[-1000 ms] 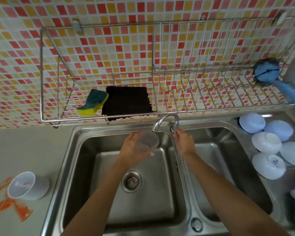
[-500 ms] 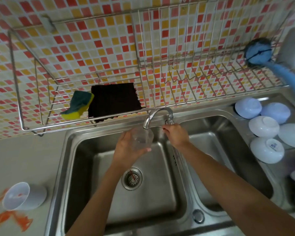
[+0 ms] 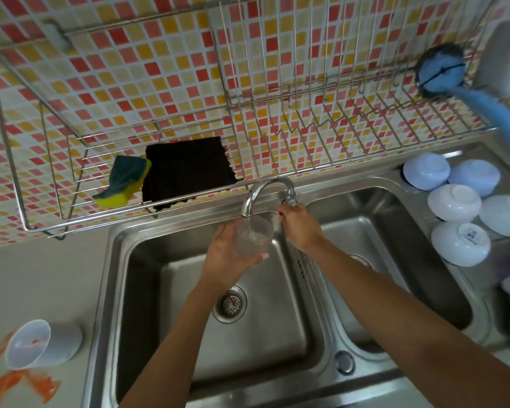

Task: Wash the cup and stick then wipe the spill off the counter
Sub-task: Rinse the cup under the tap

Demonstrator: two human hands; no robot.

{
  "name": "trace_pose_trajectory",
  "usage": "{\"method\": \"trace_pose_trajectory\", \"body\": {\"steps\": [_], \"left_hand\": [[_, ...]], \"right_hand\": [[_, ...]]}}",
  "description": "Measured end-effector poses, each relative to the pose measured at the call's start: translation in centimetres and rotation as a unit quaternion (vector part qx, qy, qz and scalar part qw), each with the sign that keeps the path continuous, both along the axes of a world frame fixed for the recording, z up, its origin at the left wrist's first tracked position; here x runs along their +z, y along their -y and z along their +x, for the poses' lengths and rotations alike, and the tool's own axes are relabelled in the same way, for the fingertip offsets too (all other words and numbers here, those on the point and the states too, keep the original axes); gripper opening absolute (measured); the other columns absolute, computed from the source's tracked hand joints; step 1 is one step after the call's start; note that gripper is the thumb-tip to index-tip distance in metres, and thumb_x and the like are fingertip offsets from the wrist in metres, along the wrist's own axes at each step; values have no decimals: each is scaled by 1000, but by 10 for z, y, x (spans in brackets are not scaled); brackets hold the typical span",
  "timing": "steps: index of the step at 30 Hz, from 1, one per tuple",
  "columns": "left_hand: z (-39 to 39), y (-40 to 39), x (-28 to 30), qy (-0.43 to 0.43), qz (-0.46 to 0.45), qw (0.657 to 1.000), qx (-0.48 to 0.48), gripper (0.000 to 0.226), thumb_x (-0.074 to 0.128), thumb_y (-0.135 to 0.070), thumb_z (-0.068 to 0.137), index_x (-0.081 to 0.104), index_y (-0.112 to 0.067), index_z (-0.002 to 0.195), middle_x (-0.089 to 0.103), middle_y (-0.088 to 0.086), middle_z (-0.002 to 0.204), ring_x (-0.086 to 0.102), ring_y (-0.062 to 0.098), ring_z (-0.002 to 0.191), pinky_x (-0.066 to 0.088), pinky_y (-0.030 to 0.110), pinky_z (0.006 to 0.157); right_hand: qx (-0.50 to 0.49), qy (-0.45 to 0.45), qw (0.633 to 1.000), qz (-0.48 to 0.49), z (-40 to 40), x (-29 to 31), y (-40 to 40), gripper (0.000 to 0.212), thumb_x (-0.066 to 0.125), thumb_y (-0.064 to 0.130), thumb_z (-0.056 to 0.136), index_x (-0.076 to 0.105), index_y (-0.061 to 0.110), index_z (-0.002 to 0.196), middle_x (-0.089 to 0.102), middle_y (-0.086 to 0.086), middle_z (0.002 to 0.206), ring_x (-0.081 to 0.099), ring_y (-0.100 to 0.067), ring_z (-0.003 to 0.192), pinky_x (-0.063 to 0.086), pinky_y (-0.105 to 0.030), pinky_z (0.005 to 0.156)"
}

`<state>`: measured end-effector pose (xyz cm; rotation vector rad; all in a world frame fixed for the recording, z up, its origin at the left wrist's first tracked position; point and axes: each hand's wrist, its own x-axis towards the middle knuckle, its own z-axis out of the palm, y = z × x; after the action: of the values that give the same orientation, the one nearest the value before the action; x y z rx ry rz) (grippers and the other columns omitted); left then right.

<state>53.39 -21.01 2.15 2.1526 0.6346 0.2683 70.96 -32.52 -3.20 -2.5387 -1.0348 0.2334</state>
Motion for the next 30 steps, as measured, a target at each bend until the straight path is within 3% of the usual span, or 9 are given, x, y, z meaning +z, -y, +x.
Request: {"method": "trace_pose_trajectory", "body": {"steps": [4, 8, 11, 14, 18, 22, 26, 30], "left_hand": [[-3, 5, -4, -6, 11, 1000, -10, 84, 88, -44, 56, 47, -36, 128, 54, -9, 119, 56, 13, 109, 52, 40, 93], [-1, 7, -6, -13, 3, 1000, -23, 82, 88, -46, 54, 49, -37, 126, 54, -11, 114, 58, 10, 106, 53, 38, 92], [0, 10, -7, 7, -5, 1000, 5, 80, 88, -45, 55, 44, -55, 121, 54, -14, 119, 57, 7, 107, 53, 35, 92], [2, 10, -8, 12, -6, 1000, 12, 78, 88, -47, 53, 41, -63, 113, 54, -14, 120, 58, 9, 107, 54, 38, 92], [5, 5, -5, 33, -11, 998, 48, 77, 88, -45, 54, 49, -46, 120, 53, -22, 113, 59, 11, 105, 55, 41, 89], [9, 2, 0, 27, 14, 999, 29, 72, 89, -39, 57, 51, -32, 118, 54, -12, 114, 56, 11, 104, 53, 39, 92], [12, 0, 0, 40, 22, 998, 50, 82, 88, -41, 58, 51, -25, 129, 51, -11, 117, 55, 14, 109, 51, 41, 94], [12, 4, -1, 50, 18, 996, 73, 80, 88, -40, 58, 52, -24, 127, 48, -15, 115, 53, 15, 108, 50, 39, 95]], "right_hand": [[4, 1, 1000, 23, 1, -6, 2, 28, 48, -4, 89, 63, 13, 106, 68, -9, 107, 52, -28, 107, 52, -40, 81], [-46, -13, 996, 69, 4, -12, 8, 36, 47, -6, 89, 61, 13, 116, 68, -13, 106, 57, -31, 102, 50, -39, 80], [-90, -41, 990, 100, 8, -13, 17, 40, 49, -5, 90, 59, 16, 123, 68, -15, 103, 64, -32, 91, 52, -38, 80], [-94, -48, 988, 109, 9, -14, 20, 38, 50, -2, 92, 58, 17, 124, 68, -14, 98, 66, -29, 84, 56, -38, 77], [-110, -45, 985, 124, 7, -21, 18, 35, 51, 3, 96, 56, 19, 126, 68, -11, 94, 67, -25, 79, 59, -37, 76], [-113, -37, 984, 135, 7, -19, 18, 33, 50, 4, 96, 58, 18, 125, 70, -13, 94, 68, -28, 79, 59, -41, 75], [-153, -28, 973, 168, -6, -24, 31, 35, 48, 16, 100, 50, 15, 134, 67, -16, 106, 66, -32, 93, 57, -44, 79], [-159, -17, 977, 144, -53, -58, 63, 48, 47, 23, 100, 40, 8, 146, 45, -15, 146, 43, -30, 134, 44, -45, 105]]}}
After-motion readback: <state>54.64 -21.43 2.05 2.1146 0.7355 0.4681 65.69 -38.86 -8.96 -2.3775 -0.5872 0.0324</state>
